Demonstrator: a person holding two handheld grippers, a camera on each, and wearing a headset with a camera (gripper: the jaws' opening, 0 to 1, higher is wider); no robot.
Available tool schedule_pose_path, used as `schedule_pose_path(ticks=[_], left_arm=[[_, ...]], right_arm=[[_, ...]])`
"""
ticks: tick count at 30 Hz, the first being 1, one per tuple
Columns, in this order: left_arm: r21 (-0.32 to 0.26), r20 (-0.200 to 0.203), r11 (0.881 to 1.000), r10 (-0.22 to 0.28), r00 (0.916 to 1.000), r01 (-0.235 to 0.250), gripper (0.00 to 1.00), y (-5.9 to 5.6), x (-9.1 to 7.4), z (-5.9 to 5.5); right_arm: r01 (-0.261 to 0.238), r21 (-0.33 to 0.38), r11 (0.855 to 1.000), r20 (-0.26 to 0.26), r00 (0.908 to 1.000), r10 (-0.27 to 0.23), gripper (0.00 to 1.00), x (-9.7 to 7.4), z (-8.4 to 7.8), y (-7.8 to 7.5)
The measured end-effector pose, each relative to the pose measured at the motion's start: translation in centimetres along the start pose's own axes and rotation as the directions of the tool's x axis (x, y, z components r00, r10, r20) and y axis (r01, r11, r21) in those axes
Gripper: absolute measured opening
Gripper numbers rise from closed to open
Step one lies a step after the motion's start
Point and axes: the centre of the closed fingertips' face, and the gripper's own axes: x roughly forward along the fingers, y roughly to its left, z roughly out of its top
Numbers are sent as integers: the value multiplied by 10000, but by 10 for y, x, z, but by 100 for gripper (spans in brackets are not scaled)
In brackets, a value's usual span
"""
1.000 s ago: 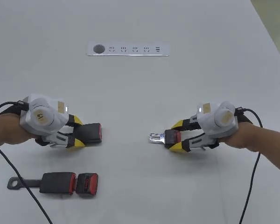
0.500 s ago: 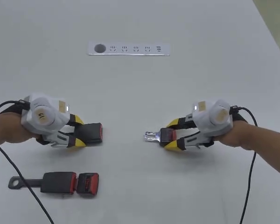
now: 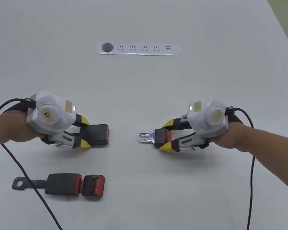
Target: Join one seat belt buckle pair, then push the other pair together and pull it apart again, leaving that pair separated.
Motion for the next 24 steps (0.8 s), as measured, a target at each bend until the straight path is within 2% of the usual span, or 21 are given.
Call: schedule_pose_path(ticks=[13,24], left_arm=[[104,-116,9999,-103,9999,104,34,0,1,-1],[212,-179,9996,-168,9997,172,34,-1,1,-2]], right_arm=[[-167,7,9999,457,9988,167,36,26,31,-1],[-403,-7,9992,562,9976,403,36,47,50,-1]])
